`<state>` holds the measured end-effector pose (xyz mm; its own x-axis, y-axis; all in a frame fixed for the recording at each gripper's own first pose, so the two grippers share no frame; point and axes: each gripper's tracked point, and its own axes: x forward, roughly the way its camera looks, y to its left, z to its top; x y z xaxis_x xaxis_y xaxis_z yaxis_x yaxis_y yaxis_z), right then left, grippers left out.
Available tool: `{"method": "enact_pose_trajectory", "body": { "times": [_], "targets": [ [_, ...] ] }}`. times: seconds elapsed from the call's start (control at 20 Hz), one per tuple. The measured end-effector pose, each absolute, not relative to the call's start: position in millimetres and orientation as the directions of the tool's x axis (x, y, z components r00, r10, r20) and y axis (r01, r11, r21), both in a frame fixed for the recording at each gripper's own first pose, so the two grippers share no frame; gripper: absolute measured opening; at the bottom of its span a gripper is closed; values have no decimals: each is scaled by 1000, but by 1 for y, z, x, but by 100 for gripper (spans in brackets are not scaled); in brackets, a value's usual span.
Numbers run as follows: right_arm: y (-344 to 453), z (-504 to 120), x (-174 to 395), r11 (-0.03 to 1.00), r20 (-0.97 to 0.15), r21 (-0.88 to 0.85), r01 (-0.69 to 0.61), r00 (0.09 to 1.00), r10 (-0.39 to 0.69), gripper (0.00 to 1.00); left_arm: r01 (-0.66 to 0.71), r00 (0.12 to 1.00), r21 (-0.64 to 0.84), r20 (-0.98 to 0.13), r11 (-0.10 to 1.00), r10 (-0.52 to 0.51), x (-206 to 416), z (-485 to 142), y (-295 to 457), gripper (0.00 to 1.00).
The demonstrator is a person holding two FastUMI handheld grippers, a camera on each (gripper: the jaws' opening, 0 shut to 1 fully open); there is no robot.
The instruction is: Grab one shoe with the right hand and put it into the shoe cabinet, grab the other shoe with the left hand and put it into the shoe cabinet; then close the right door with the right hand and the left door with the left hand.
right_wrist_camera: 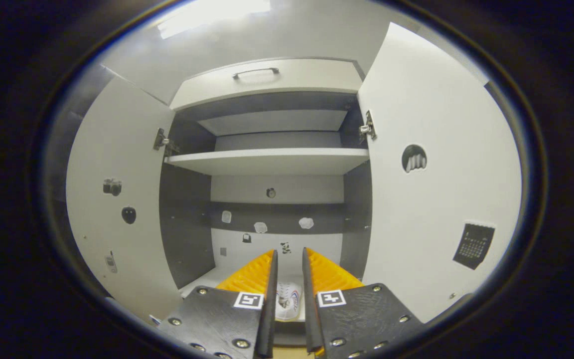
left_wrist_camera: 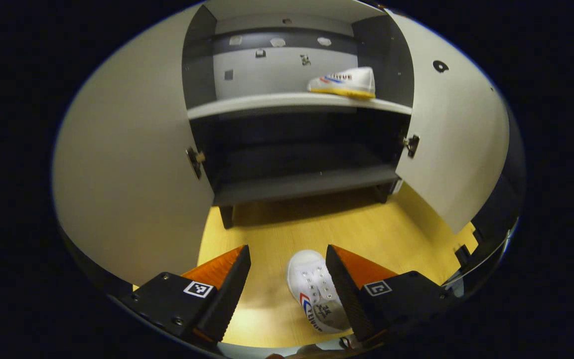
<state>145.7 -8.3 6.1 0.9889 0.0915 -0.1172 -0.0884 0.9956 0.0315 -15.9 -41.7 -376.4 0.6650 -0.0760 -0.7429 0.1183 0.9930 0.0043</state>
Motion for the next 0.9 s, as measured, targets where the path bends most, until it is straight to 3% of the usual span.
{"method": "enact_pose_trajectory", "body": {
  "times": [0.4, 0.7, 0.8, 0.85, 0.9],
  "targets": [
    [-34, 39, 133, 997, -56, 10, -73, 996, 74, 25, 46, 458, -109, -881, 993, -118, -58, -471, -51, 86],
    [-43, 42, 130, 997, -51, -2, -72, 996, 72, 25, 4, 367, -123, -923, 992, -116, -76, -508, -50, 86],
    [-42, 40, 130, 997, -56, -5, -78, 995, 77, 25, -12, 373, -153, -918, 988, -138, -73, -507, -55, 85],
    [-43, 39, 130, 997, -59, -3, -80, 995, 80, 25, -12, 360, -162, -921, 987, -147, -75, -508, -57, 78],
    [-42, 39, 130, 997, -60, -2, -82, 995, 82, 25, -13, 361, -180, -918, 984, -163, -75, -508, -59, 80]
  ]
}}
